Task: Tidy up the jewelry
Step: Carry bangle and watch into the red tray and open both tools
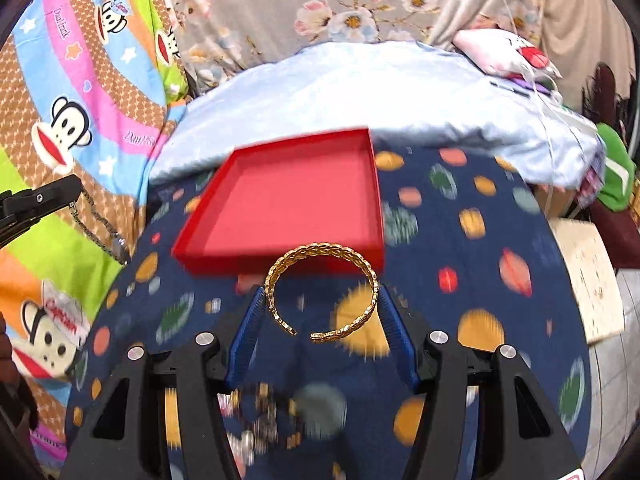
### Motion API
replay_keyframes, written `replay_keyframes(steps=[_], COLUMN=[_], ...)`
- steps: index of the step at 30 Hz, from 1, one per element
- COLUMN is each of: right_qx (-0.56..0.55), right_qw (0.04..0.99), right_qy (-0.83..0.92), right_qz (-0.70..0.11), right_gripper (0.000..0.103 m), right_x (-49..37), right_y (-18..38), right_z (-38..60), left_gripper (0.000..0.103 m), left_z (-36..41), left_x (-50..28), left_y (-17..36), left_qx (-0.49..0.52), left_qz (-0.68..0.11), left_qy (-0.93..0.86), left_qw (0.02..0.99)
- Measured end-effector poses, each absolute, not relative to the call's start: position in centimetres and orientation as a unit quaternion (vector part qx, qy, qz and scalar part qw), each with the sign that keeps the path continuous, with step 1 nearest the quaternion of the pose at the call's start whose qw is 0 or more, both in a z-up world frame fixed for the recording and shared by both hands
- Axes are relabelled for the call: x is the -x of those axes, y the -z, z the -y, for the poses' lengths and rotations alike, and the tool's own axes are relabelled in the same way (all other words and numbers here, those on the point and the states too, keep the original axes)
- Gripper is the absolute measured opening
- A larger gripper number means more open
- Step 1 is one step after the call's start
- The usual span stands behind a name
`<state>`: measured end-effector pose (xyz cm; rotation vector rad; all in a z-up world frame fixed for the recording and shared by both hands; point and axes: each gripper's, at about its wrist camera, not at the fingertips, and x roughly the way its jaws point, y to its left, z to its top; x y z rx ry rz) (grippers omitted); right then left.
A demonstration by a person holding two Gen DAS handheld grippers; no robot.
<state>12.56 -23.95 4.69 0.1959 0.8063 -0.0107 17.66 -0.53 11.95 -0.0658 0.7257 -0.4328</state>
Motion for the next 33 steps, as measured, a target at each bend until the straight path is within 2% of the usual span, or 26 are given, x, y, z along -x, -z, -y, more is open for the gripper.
replay_keyframes(steps=[8,17,23,29,33], right_qx=[-0.091,-0.110,-0.077,-0.066,-0.019], right_qw=[0.908,0.875,0.863,0.854,0.851], right_qy=[-0.013,-0.030,-0.025,-0.009,0.001], right_qz=[-0.408,-0.470,-0.499,-0.516,-0.524], right_gripper=[0.057,0.057,0.057,0.057,0.058], right_x=[-24.0,-35.0,-39.0,-41.0,-41.0], right_y=[-5.2,-1.5,1.0,2.6,2.9], right_z=[25.7,26.9,26.1,26.2,25.1], left_gripper=[0.010,0.010,0.011,0.011,0.011], left_z=[3.7,7.6,9.6,10.5,10.4], left_x=[-27.6,-36.6,-39.9,-41.5,-42.2], left_y=[-12.8,-8.7,-5.3,-4.8,-2.3], left_qx=[0.028,0.002,-0.014,-0.031,-0.048], left_qz=[-0.337,-0.351,-0.360,-0.342,-0.383], left_qy=[0.214,0.191,0.183,0.167,0.150], left_qw=[0.916,0.917,0.915,0.924,0.910])
